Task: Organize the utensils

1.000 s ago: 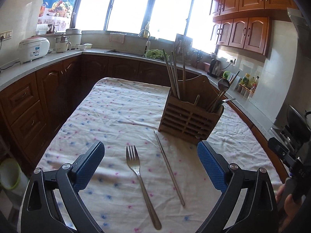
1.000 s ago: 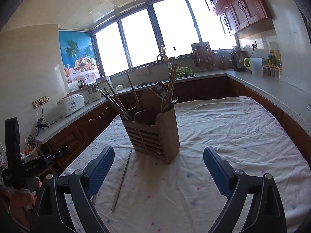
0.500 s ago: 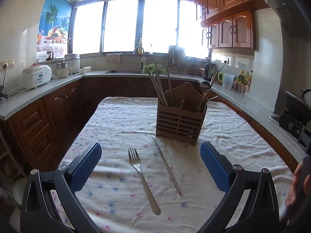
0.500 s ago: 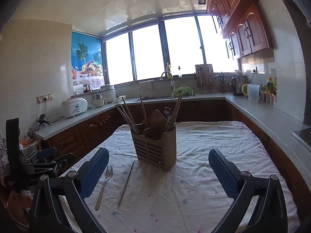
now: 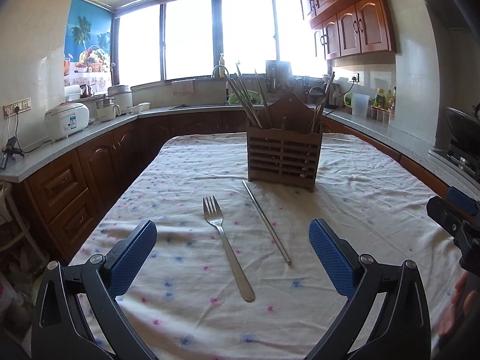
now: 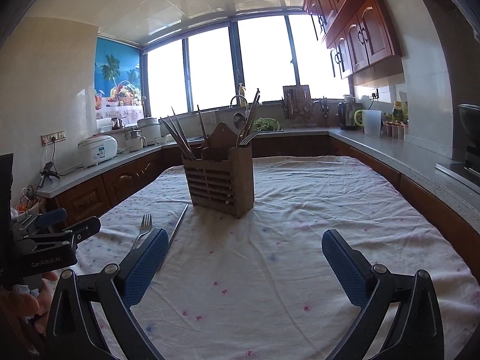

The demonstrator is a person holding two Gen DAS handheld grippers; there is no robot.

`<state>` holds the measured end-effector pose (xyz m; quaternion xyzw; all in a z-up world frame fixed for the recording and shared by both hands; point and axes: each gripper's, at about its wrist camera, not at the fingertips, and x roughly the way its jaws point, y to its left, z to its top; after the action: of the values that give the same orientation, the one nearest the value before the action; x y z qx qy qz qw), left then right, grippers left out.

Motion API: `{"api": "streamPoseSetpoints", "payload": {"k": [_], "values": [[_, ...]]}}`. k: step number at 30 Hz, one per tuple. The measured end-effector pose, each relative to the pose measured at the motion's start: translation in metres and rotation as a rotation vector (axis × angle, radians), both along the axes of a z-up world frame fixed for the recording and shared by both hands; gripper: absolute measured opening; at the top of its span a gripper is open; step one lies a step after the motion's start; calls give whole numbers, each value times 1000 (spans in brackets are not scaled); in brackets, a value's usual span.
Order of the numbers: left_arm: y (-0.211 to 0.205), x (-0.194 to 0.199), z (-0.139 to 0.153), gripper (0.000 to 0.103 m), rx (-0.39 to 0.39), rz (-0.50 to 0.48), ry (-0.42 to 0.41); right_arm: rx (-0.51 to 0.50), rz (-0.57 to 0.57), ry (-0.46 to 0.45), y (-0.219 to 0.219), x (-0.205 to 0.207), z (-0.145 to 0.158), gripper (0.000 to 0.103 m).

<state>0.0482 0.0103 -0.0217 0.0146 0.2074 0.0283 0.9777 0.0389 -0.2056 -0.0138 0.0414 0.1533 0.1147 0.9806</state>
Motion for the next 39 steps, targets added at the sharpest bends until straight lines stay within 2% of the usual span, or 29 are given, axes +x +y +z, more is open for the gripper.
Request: {"api": "streamPoseSetpoints", "payload": {"k": [39], "values": [[3,-8,5,103,9,20,-25,-5,19,-26,4,-5,1,103]]}}
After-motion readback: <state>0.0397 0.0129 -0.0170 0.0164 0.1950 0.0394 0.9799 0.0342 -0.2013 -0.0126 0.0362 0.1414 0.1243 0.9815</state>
